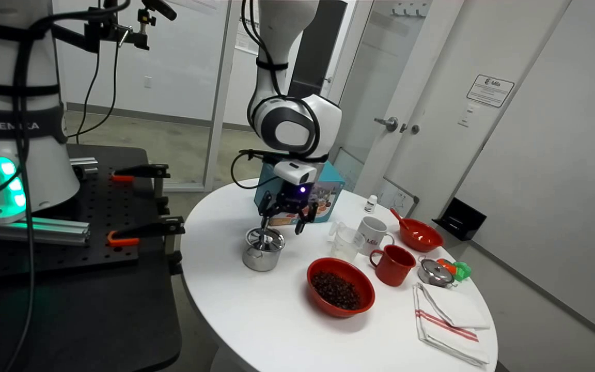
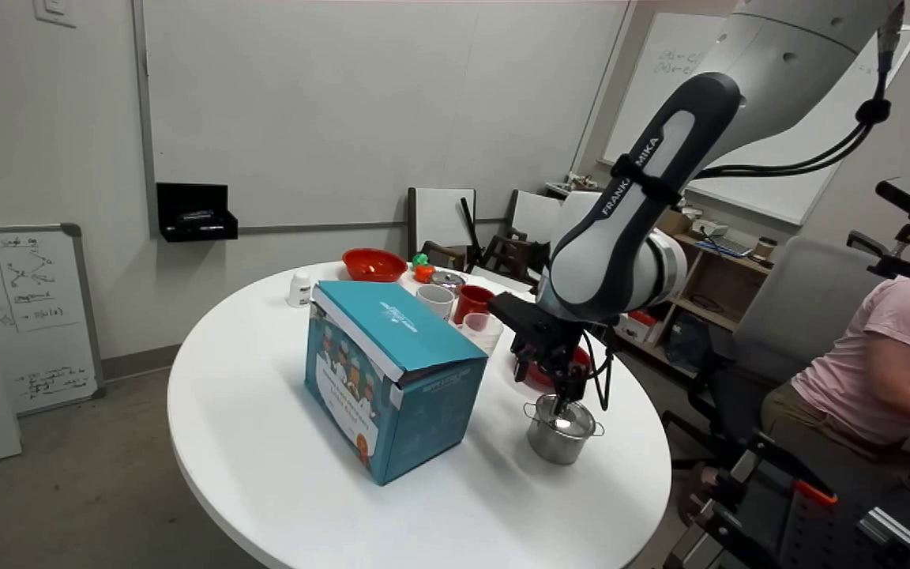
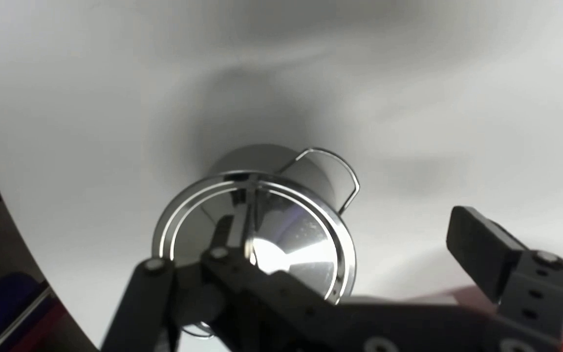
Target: Remove the lid from the silver pot.
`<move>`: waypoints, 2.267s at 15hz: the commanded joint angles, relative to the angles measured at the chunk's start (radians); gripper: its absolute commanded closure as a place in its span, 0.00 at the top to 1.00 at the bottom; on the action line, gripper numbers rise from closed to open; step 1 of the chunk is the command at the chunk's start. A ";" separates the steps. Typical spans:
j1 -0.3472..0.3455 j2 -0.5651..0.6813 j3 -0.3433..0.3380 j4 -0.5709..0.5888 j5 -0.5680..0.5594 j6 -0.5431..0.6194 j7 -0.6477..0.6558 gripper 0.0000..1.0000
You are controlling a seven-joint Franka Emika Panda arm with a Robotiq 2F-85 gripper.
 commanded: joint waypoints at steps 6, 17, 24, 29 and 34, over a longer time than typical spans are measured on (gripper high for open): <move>-0.007 -0.046 0.009 -0.070 0.074 0.010 -0.081 1.00; 0.032 -0.028 -0.083 -0.056 0.069 -0.033 -0.045 0.60; 0.059 -0.047 -0.101 -0.081 0.063 -0.025 -0.037 0.28; 0.082 -0.047 -0.116 -0.086 0.061 -0.027 -0.030 0.28; 0.097 -0.089 -0.138 -0.073 0.054 -0.142 0.005 0.28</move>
